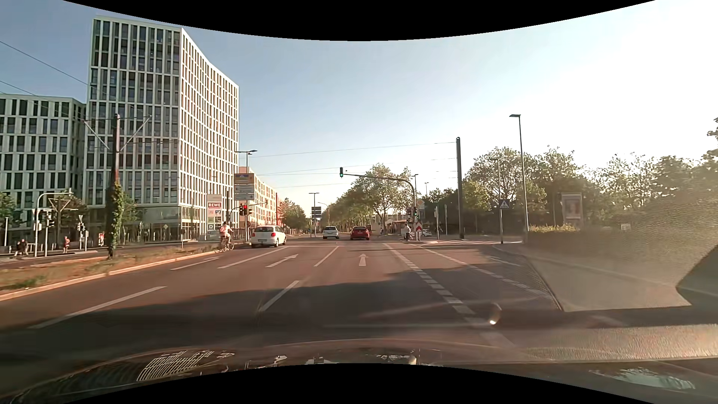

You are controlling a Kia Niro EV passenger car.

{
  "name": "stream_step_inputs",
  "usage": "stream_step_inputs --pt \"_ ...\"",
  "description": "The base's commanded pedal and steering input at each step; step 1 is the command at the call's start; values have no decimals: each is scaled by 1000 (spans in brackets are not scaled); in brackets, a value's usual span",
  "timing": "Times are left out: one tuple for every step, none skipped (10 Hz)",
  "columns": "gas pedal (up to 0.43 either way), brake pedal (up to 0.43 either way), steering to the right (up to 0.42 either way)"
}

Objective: Follow the waypoints while adhering to traffic rules and regulations

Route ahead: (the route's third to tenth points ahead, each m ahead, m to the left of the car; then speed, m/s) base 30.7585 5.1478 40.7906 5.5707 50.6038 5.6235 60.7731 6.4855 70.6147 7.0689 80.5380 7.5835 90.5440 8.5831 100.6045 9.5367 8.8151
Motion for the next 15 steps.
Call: stream_step_inputs --pt "228 0 -5" --pt "228 0 -5" --pt "228 0 -6" --pt "228 0 -5" --pt "228 0 -5" --pt "228 0 -5" --pt "228 0 -5" --pt "228 0 -5" --pt "228 0 -5" --pt "228 0 -6" --pt "228 0 -5" --pt "228 0 -6" --pt "228 0 -6" --pt "228 0 -6" --pt "228 0 -8"
